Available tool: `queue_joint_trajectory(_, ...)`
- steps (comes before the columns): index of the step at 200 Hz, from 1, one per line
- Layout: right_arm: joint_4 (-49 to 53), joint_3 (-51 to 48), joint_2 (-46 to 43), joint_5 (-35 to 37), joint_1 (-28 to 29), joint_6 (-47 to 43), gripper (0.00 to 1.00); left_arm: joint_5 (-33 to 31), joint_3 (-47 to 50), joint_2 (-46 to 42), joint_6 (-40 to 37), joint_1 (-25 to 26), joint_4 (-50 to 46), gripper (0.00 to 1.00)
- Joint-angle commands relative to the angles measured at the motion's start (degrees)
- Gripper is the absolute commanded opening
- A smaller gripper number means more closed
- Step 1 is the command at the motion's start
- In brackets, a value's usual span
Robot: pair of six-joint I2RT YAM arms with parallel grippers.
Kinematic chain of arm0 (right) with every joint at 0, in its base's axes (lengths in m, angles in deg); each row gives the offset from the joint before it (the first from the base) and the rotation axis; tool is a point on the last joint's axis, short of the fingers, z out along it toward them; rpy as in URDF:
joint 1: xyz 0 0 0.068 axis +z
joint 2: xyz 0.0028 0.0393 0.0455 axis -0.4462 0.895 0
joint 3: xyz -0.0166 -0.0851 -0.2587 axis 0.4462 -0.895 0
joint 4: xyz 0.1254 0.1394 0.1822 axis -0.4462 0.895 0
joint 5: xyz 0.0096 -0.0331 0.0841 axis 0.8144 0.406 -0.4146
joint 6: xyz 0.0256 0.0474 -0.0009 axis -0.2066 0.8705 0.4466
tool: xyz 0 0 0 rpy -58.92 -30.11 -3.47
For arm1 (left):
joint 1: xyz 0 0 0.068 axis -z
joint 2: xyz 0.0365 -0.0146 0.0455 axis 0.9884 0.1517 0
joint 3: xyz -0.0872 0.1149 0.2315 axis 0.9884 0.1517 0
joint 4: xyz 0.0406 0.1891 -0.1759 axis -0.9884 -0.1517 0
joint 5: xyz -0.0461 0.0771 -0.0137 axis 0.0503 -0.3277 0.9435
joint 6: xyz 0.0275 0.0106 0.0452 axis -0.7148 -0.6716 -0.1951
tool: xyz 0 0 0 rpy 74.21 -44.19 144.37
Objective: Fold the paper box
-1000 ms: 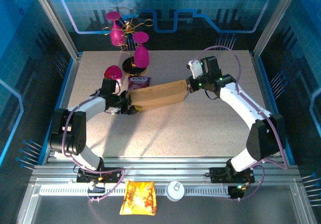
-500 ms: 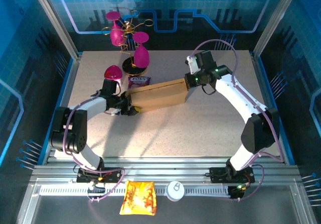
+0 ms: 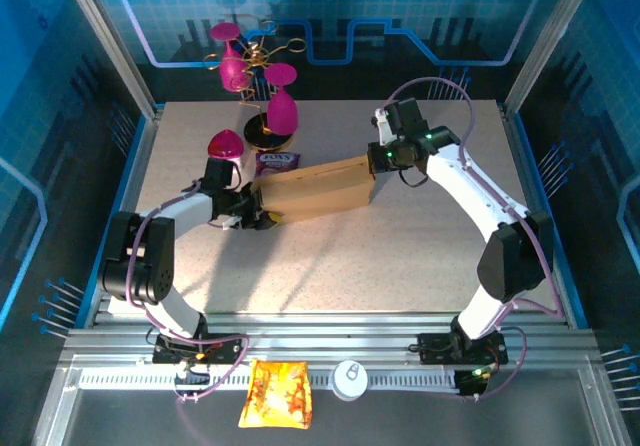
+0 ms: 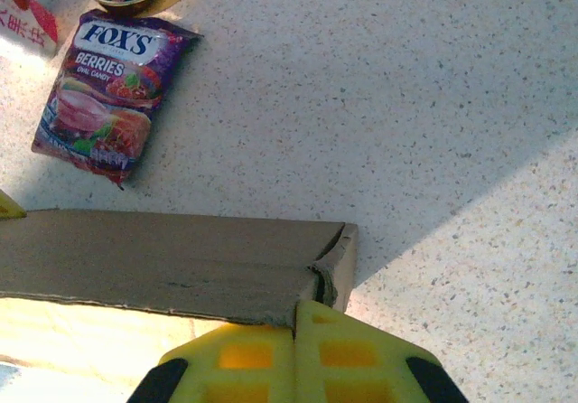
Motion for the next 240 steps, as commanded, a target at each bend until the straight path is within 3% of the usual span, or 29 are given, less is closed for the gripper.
queue_joint_trajectory(1, 6.0, 1.5, 2.0, 0.1, 1.5, 4.4, 0.00, 0.2, -1.1, 1.7, 1.2, 0.4, -0.9, 0.57)
queue_joint_trajectory(60, 0.9, -4.1, 0.2, 4.0, 3.1, 3.6, 0.00, 0.8, -1.7, 2.5, 1.2, 0.4, -0.1, 0.57)
queue_joint_trajectory(96, -4.7, -9.5, -1.9, 6.7, 3.2, 1.2, 0.00, 1.0, -2.5, 2.4, -1.4, -0.3, -1.5, 0.66)
queue_joint_trajectory(119, -4.9, -9.5, -1.4, 7.4, 3.2, 0.0, 0.00, 0.1, -5.3, 1.5, -8.9, -1.7, -8.6, 0.72)
queue_joint_trajectory(150, -4.5, -8.7, -0.7, 7.6, 3.2, -0.7, 0.00, -7.2, -7.8, -4.2, -20.6, -3.0, -17.7, 0.72)
queue_joint_trajectory(204, -4.5, -7.9, -0.3, 7.7, 3.2, -1.3, 0.00, -12.1, -5.9, -12.6, -26.4, -4.0, -26.6, 0.71)
queue_joint_trajectory(240, -4.1, -7.0, 0.6, 7.7, 3.5, -1.5, 0.00, -22.5, -14.1, -15.2, -46.8, -5.5, -41.7, 0.63)
